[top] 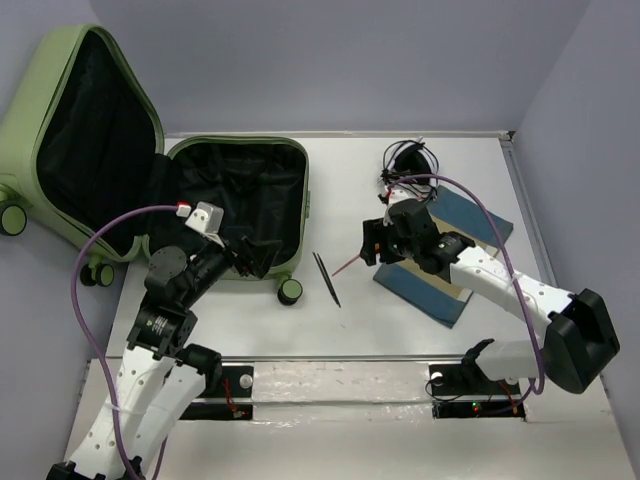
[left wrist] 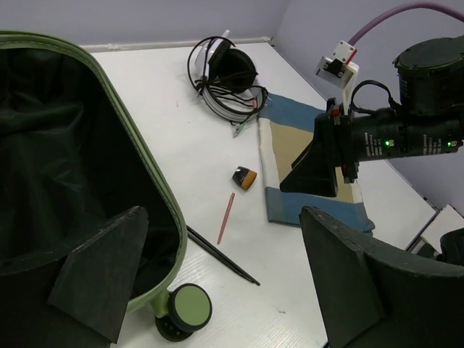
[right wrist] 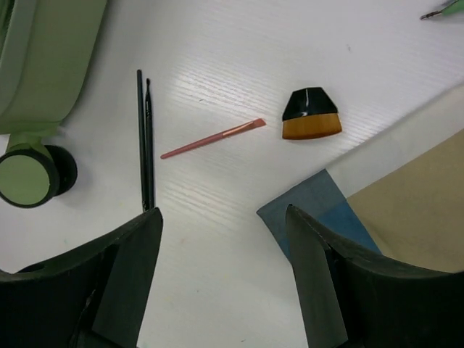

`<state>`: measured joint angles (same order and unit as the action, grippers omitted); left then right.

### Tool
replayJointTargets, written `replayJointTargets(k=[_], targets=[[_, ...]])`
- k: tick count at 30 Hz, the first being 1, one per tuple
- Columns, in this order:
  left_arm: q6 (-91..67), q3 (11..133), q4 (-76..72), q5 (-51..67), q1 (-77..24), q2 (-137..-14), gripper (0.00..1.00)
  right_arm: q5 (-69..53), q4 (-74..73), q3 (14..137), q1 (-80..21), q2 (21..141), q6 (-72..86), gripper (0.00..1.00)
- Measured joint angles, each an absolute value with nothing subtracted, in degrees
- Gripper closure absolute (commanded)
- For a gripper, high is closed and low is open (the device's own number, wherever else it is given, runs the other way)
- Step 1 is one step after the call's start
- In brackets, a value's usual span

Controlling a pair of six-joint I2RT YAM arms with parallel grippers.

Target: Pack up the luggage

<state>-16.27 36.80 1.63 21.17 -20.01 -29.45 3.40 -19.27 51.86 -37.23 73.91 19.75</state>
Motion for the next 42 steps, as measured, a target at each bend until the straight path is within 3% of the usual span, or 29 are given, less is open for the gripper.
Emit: replayJointTargets(k=[20, 31, 37, 42], targets=[[-15.59, 36.8, 3.05, 21.17, -19.35, -26.41, 0.01, 9.15, -20.38, 58.33, -37.19, 90.21, 15.16, 0.25], [-15.55, 36.8, 2.87, 22.28, -18.22, -25.82, 0.01, 14.72, -20.56, 64.99, -37.19, 101.01, 12.97, 0.31], [-15.55, 36.77, 2.85, 22.7, -18.13, -25.82, 0.01, 17.85, -20.53, 66.85, -37.19, 104.62, 11.94, 0.38], [-15.55, 36.8, 2.85, 22.96, -17.89, -25.87, 0.01, 19.79, -20.51, 68.51, -37.19, 107.24, 11.42, 0.5]])
